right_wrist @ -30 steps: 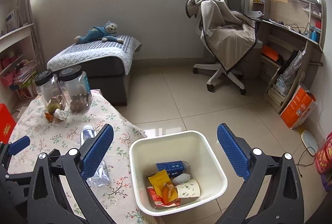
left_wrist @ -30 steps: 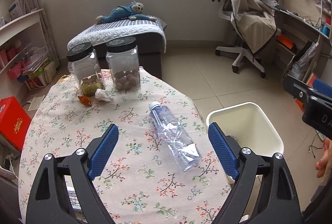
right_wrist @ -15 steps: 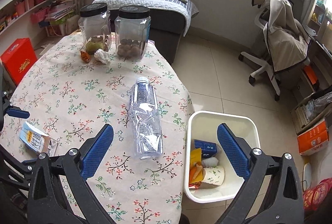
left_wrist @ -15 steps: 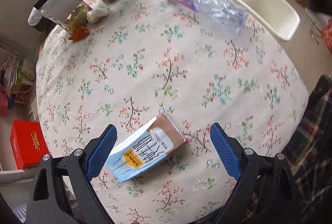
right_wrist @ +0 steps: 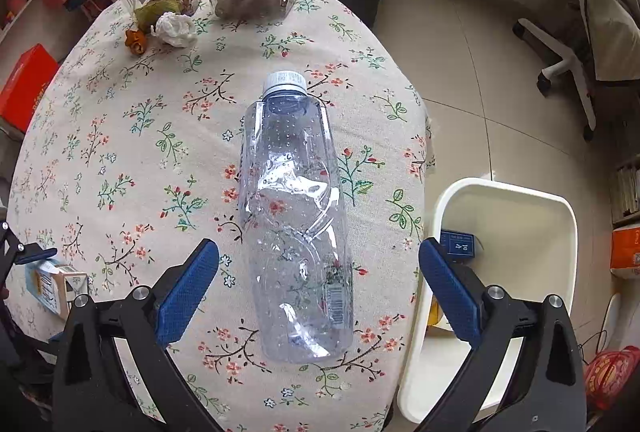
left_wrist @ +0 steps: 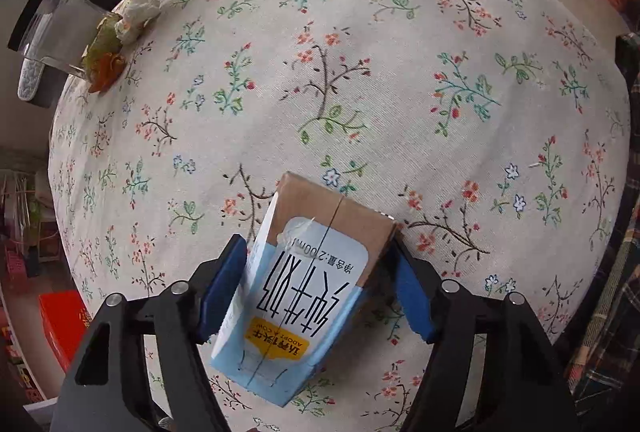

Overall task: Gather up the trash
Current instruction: 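Grasp the white-blue milk carton with left tool while right tool grasps the water bottle, then lift the milk carton with left tool while right tool lifts the plastic bottle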

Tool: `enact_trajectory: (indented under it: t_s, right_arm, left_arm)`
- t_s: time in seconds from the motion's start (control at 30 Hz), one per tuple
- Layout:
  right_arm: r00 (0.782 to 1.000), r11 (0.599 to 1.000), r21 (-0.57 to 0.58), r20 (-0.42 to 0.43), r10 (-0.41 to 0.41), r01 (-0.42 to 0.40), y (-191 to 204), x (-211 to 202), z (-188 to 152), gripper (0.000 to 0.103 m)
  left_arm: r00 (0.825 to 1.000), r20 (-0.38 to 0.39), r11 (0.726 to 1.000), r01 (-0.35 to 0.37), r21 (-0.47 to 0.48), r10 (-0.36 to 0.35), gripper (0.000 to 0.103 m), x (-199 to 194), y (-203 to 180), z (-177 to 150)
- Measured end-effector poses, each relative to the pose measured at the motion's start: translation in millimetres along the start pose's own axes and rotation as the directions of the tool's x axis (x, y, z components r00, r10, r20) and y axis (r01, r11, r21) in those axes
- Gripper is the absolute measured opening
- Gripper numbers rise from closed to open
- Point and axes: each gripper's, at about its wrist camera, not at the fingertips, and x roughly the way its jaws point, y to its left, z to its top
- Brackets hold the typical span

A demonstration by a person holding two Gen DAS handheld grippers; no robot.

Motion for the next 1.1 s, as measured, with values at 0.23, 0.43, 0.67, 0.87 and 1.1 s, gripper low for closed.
enact_trajectory:
  t_s: [0.23, 0.43, 0.67, 0.87, 1.1]
  right_arm:
    - [0.999, 0.998, 0.066, -0.032, 0.023, -0.02, 2.4, 26.8, 23.2, 0.093]
    - [0.998, 0.992, 0.112, -0.016, 0.062, -0.06, 16.3, 31.0, 34.4, 0.061]
    - [0.971, 0.986, 0.086, 0.206, 0.125, -0.145, 53.1, -27.7, 44.1, 0.06]
    - [0.887, 0.976, 0.014, 0.42, 0.192, -0.218, 79.1, -84.1, 46.4, 0.06]
    - [0.799, 0.977, -0.034, 0.569, 0.193, -0.211, 94.1, -123.0, 34.9, 0.06]
  left_arm:
    - [0.99, 0.144, 0.937, 0.054, -0.346, -0.004, 0.061, -14.7, 60.9, 15.8]
    - [0.948, 0.318, 0.713, 0.228, -0.663, -0.008, 0.061, -23.9, 119.7, 16.4]
    - [0.913, 0.379, 0.528, 0.25, -0.811, 0.15, 0.06, -45.5, 154.2, 0.2]
    - [0.857, 0.401, 0.504, 0.203, -0.839, 0.323, 0.059, -83.5, 153.8, -4.0]
    - [0.78, 0.447, 0.471, 0.224, -0.853, 0.438, 0.059, -120.3, 155.0, -16.2]
